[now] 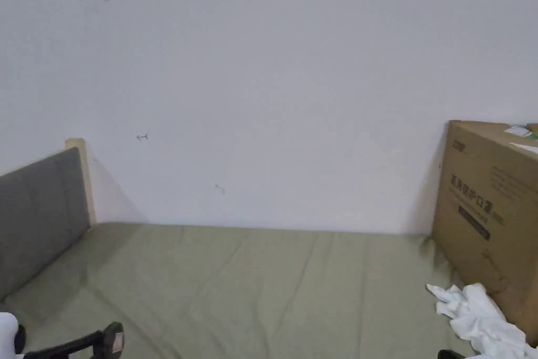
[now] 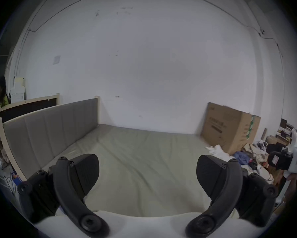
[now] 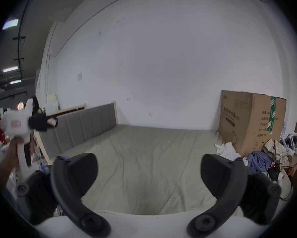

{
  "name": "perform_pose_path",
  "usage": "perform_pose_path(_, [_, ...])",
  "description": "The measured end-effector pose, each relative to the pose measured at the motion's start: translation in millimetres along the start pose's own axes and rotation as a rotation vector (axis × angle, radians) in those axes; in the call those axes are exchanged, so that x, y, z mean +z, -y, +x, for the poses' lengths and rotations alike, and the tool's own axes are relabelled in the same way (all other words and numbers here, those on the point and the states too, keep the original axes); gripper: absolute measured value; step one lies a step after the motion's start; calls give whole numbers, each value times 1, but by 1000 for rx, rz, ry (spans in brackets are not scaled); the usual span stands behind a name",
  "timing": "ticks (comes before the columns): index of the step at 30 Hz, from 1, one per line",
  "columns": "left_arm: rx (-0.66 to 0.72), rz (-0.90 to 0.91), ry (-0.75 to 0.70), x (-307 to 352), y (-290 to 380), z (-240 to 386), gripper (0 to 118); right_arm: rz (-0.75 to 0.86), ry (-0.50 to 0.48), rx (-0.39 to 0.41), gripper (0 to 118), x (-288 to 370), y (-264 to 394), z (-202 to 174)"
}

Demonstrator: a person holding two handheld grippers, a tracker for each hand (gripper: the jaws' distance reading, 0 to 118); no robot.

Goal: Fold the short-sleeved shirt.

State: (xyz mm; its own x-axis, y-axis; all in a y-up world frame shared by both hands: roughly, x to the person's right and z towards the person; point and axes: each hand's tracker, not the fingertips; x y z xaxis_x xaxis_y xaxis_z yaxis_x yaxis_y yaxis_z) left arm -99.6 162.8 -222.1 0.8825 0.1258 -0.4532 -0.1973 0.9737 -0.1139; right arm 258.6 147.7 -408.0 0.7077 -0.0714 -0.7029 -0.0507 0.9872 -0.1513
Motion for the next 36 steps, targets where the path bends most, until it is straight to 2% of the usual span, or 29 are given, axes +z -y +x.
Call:
perform_pose_path(4, [7, 84, -40, 16, 10, 57, 118, 11, 84, 16, 118, 12, -8, 7])
perform_pose_path(6, [-8, 143, -6, 22, 12, 72, 118, 28, 121, 9, 118, 21, -7, 11])
perform_pose_path(9, [12, 174, 94, 28, 9, 91, 118, 39, 120, -40, 118, 29, -8, 19])
perform_pose_path(11, [22, 133, 94, 27, 4, 98, 118, 39, 90, -100, 118, 33, -10, 23])
perform_pose_path(13, [21, 95, 97, 30, -3, 108, 118, 61, 74, -126, 118, 37, -14, 26])
perform_pose_path(16, [14, 90, 76, 35, -6, 117, 118, 118, 144, -92, 118, 43, -21, 20])
perform_pose_path(21, [-84, 118, 0, 47, -11, 129, 118, 118, 159, -15, 118, 46, -27, 12])
perform_pose_path(27, [-163, 150, 0, 59, -10, 140, 118, 130, 155, -10, 118, 50, -25, 7])
perform_pose_path(36, [-150, 135, 31, 65, -13, 143, 118, 117, 167, 9, 118, 51, -24, 7])
